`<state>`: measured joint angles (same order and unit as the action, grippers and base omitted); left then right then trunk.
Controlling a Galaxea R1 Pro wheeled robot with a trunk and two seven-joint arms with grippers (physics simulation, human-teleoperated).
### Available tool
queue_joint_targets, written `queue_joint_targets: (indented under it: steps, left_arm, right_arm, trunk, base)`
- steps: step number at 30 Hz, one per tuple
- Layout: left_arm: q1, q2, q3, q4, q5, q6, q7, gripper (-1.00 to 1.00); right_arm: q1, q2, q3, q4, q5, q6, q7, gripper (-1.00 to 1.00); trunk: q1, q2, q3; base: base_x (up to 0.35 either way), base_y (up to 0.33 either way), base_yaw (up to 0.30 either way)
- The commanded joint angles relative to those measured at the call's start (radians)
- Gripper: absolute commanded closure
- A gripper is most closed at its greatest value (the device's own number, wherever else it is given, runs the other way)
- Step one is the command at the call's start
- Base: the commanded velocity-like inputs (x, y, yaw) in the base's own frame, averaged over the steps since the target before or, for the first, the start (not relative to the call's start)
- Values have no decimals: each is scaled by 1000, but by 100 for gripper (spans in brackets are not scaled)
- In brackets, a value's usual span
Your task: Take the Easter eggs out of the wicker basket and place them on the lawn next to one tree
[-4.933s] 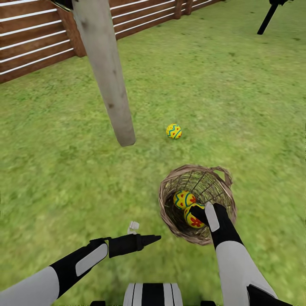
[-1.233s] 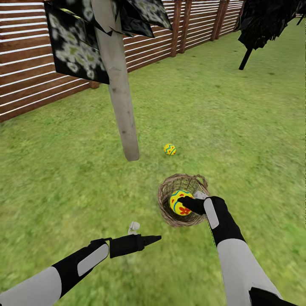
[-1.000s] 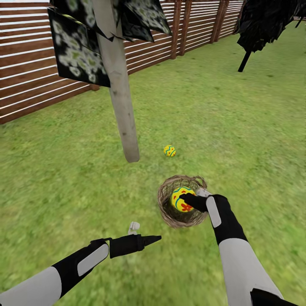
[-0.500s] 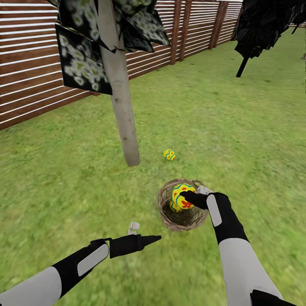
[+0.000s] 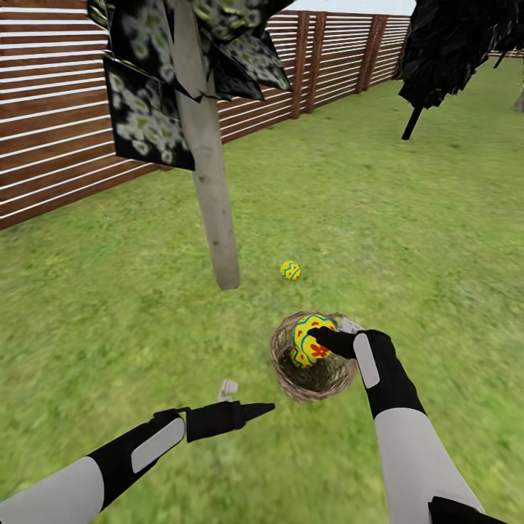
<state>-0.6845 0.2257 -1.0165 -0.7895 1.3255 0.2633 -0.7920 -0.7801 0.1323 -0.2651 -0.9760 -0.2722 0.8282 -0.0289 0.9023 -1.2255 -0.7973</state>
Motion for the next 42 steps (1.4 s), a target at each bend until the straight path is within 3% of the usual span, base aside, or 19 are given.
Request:
queue_joint_targets:
  steps: [1,22,36,42]
  left_arm:
    - [-1,-1,-4,0,11,8,-1,-100]
    - [-1,-5,-7,2,14,8,0,-100]
    - [-1,-6,-8,1,12,12,3,-100]
    - [-1,-15,-8,1,13,13,5,-100]
  right_arm:
    - [-1,1,-3,-1,-5,5,-3,100]
    - [-1,4,-2,4,-5,3,-3,100]
    - [-1,4,-2,2,-4,3,-4,100]
    - [-1,4,-2,3,-4,3,-5,100]
  trunk:
    - [0,-1,1]
    - [0,-1,30]
    - [0,-1,30]
    - [0,-1,30]
  base:
    - [0,191,0]
    - [0,288,5]
    - [90,152,271]
    - [223,167,88]
